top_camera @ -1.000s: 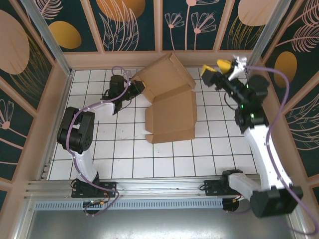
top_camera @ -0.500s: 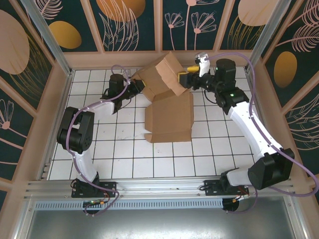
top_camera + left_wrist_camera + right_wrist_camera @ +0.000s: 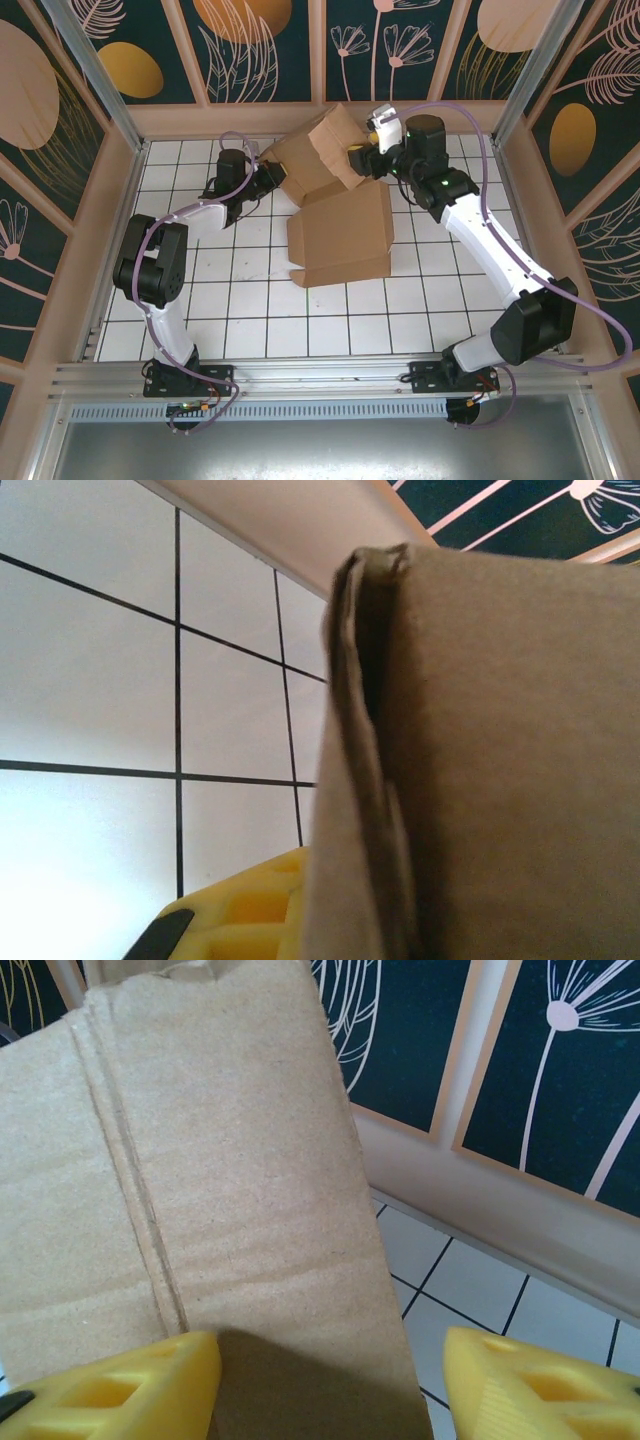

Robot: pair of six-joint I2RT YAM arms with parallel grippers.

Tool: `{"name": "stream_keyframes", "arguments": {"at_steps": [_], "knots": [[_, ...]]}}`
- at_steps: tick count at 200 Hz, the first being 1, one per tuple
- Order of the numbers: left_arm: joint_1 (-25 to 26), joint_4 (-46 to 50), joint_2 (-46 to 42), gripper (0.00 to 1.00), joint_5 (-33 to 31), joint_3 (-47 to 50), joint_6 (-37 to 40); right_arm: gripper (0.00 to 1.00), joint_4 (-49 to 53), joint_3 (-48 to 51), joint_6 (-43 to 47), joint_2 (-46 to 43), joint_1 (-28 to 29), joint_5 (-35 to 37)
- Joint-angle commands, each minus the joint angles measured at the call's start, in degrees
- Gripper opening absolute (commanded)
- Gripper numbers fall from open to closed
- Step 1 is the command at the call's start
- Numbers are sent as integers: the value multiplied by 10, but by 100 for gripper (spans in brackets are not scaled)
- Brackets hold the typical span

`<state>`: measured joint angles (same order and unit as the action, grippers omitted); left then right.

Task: Fold the paper box

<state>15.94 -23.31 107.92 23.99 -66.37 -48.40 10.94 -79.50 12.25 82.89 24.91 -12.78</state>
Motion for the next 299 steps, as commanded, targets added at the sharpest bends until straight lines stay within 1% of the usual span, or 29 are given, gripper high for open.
{"name": "stream_keyframes", "arguments": {"at_steps": [1, 24, 58, 65, 95, 116, 132, 143, 177, 193, 238, 263, 281, 299], "knots": [[7, -29, -26, 0, 32, -15, 4, 66, 7, 4, 22, 4, 9, -19], [7, -29, -25, 0, 33, -16, 3, 67, 2, 11, 26, -3, 11, -58], [8, -29, -24, 0, 34, -17, 3, 81, 4, 13, 31, -13, 13, -71], [7, -29, -25, 0, 34, -17, 3, 83, 2, 13, 31, -15, 13, -71], [8, -29, -24, 0, 34, -15, 3, 83, 0, 11, 25, -20, 14, -64], [8, -30, -25, 0, 36, -13, 3, 83, -22, 21, 13, -32, 14, -37], [8, -29, -26, 0, 35, -11, 5, 85, -52, 37, 2, -50, 13, -5], [7, -28, -27, 0, 35, -11, 6, 88, -70, 47, -6, -63, 9, 1], [7, -31, -25, 0, 37, -10, 6, 89, -98, 61, -41, -89, -13, -45], [8, -33, -25, 0, 38, -10, 4, 89, -92, 59, -35, -91, -14, -54], [7, -34, -23, 0, 40, -10, 4, 84, -51, 37, -15, -70, -7, -85], [7, -38, -25, 0, 40, -9, 1, 79, -29, 21, -6, -51, -1, -47], [7, -36, -26, 0, 40, -9, 2, 75, -7, 3, 3, -32, 6, -1], [8, -34, -27, 0, 40, -9, 3, 75, 14, -18, 18, -11, 21, 66]]}}
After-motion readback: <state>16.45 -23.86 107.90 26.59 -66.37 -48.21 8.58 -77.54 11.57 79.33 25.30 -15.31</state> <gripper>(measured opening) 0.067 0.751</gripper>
